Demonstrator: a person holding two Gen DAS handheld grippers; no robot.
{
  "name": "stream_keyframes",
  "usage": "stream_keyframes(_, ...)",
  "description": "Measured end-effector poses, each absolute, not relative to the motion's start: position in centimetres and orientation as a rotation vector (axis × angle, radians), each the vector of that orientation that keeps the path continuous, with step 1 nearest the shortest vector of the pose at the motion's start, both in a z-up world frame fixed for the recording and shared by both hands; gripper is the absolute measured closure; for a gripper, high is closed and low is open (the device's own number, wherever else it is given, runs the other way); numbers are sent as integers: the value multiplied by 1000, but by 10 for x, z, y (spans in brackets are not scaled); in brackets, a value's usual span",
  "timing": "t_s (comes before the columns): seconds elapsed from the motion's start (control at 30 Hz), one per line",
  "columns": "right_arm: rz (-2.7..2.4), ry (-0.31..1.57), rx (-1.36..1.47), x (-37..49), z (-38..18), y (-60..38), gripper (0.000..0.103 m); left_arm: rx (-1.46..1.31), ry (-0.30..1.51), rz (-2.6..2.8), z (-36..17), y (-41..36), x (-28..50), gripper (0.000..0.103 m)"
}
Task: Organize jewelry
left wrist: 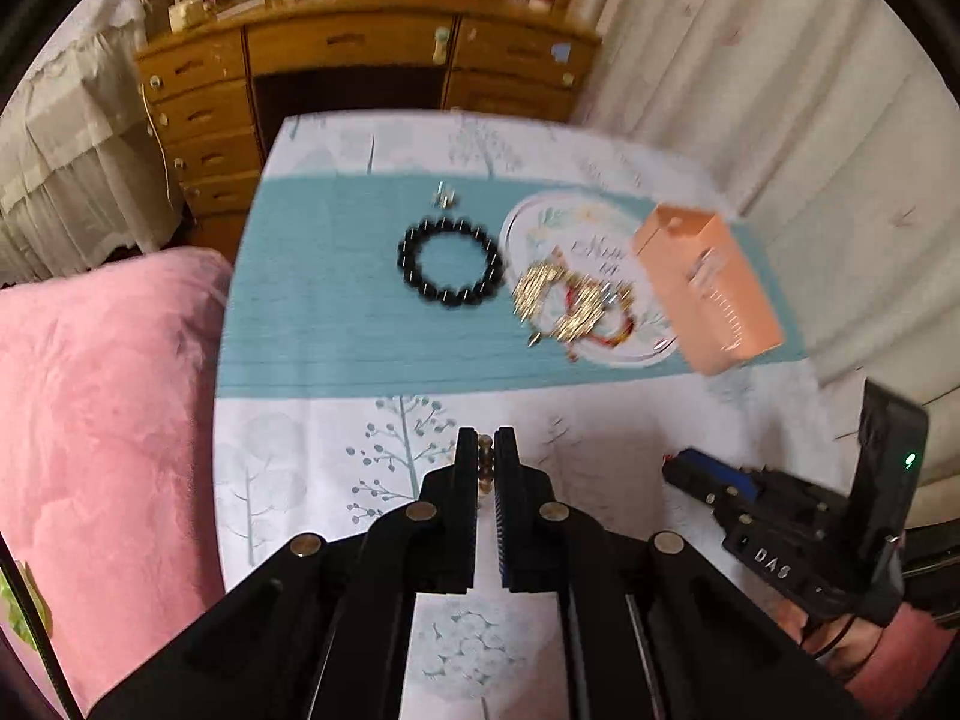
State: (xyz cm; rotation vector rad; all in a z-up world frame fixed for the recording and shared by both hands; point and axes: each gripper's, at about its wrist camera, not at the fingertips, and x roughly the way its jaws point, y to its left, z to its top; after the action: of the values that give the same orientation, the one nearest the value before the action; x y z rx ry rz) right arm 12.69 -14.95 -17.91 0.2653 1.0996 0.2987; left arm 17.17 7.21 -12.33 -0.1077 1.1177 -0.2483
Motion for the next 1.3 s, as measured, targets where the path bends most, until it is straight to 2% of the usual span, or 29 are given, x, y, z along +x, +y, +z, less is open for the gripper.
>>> stream_keyframes(0.4, 215, 1006, 393, 103, -109, -192, 88, -106, 1011, -397, -11, 26, 160, 100)
stream_keyframes(0.67, 231, 973, 539, 126, -67, -247, 88, -90, 947, -512, 30, -38, 164, 100)
stream_keyframes(0.97, 290, 1078, 623, 181, -62, -313, 88, -105, 976, -500, 19, -118, 198, 100)
stream_keyframes(1.3, 327, 1270, 543, 244, -107, -353, 87, -138, 1014, -441, -22, -189, 242, 100)
